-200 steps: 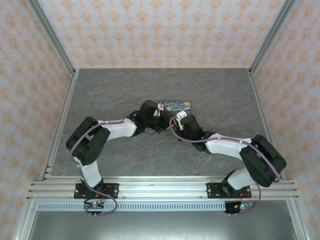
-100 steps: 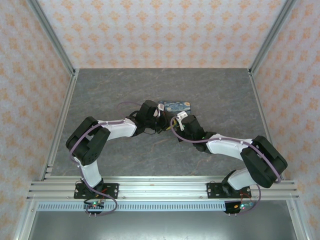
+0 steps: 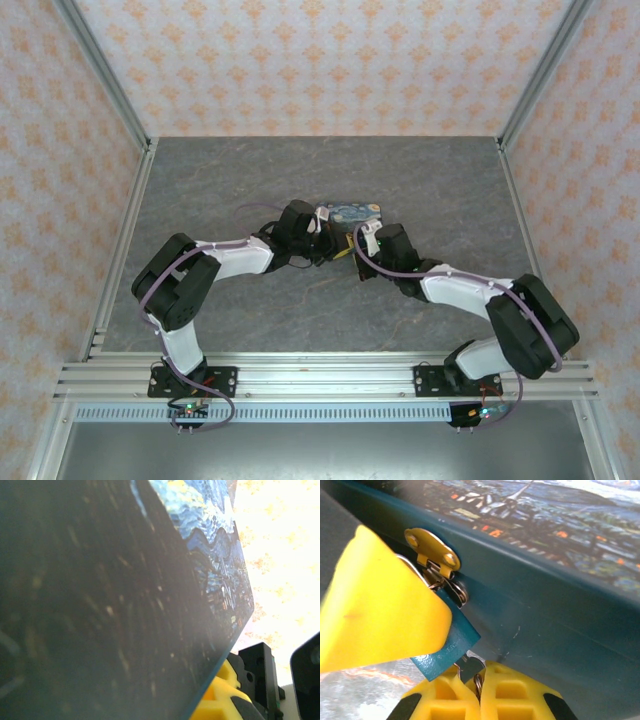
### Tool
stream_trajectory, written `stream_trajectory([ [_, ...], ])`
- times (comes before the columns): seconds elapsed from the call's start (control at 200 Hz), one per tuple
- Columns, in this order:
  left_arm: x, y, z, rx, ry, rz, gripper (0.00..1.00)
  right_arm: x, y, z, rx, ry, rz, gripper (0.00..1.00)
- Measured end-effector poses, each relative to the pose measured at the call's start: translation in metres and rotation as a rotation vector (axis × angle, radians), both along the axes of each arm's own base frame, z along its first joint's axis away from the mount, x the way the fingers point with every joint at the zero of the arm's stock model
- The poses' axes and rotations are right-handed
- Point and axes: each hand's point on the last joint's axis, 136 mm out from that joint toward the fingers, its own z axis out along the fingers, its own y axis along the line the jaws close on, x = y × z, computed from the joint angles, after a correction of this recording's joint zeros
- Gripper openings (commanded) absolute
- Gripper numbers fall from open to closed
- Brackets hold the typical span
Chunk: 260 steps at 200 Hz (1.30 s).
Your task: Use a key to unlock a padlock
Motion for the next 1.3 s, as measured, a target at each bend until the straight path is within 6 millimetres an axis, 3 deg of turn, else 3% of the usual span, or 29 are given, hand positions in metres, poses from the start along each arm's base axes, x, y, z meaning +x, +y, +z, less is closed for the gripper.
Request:
stream_trajectory([
  [0.075,0.001,-0.001,0.001,-0.005,-0.006,-0.001,0.00,-0.001,0.000,0.002,0.044,0.030,-0.003,0.00],
  [0.16,0.000,-0.001,0.002,-0.007,-0.006,-0.003,0.00,-0.002,0.001,0.003,0.076,0.056,-0.010,0.33],
  [0.21,0.000,0.000,0.001,-0.005,-0.004,-0.002,0.00,-0.002,-0.001,0.004,0.089,0.067,-0.028,0.42],
  [0.49,-0.005,0.015,-0.031,0.069,0.066,0.025,0.00,-0.005,-0.026,0.028,0.225,0.056,-0.172,0.51],
  [0.631,-0.006,0.018,-0.038,0.090,0.062,0.026,0.00,-0.010,-0.029,0.025,0.304,0.109,-0.241,0.52],
  [0.771,-0.010,0.018,-0.043,0.109,0.043,0.017,0.33,-0.016,-0.028,0.019,0.381,0.177,-0.294,0.53],
  [0.891,-0.013,0.018,-0.045,0.111,0.025,0.015,0.55,-0.015,-0.026,0.019,0.444,0.206,-0.325,0.54],
  [1.111,-0.028,0.029,-0.041,0.128,0.028,0.034,0.77,-0.018,-0.025,0.007,0.500,0.262,-0.370,0.55],
  [1.301,-0.029,0.042,-0.008,0.150,-0.036,0.069,0.90,-0.017,-0.021,0.001,0.526,0.287,-0.383,0.56],
])
